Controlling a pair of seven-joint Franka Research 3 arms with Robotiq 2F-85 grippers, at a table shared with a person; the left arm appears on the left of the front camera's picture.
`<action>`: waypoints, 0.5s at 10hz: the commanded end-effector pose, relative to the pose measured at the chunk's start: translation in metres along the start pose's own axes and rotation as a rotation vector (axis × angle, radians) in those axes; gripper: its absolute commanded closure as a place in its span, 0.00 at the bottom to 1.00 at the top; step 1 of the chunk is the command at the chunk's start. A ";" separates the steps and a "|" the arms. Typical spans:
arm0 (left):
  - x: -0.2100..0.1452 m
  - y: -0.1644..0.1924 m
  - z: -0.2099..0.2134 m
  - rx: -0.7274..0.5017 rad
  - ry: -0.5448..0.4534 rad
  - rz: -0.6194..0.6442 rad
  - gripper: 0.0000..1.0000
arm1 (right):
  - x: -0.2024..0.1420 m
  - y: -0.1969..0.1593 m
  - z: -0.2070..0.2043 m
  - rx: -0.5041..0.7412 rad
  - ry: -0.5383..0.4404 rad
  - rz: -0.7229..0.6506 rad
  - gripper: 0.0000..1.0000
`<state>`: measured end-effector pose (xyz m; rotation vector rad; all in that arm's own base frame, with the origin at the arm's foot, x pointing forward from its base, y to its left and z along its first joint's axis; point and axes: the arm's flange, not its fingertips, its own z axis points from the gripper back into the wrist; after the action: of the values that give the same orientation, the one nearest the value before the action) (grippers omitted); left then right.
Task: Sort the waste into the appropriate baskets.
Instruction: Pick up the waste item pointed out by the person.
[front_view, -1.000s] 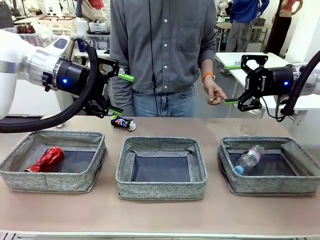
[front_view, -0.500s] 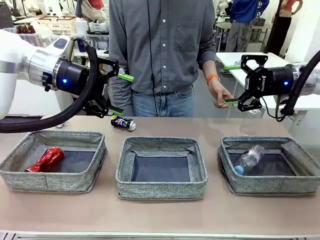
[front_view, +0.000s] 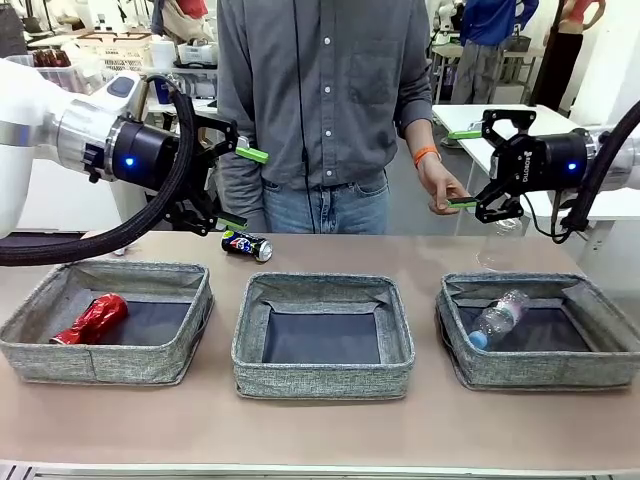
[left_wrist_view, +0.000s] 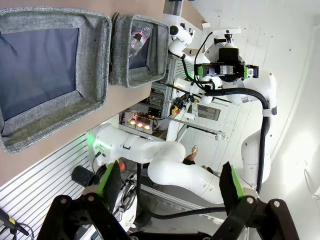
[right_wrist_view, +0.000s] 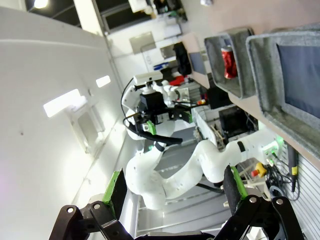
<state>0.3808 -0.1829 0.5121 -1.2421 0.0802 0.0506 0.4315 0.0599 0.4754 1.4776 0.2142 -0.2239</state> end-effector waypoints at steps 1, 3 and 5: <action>-0.001 -0.002 0.001 0.012 -0.005 -0.006 0.00 | 0.003 -0.004 0.003 -0.183 -0.185 0.086 0.00; -0.001 -0.002 0.001 0.012 -0.005 -0.006 0.00 | -0.004 -0.005 0.017 -0.484 -0.250 0.417 0.00; -0.001 -0.002 0.001 0.012 -0.005 -0.006 0.00 | -0.023 -0.002 0.041 -0.595 0.021 0.871 0.00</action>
<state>0.3810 -0.1827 0.5121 -1.2418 0.0797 0.0511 0.4186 0.0309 0.4815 0.9685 -0.1228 0.1605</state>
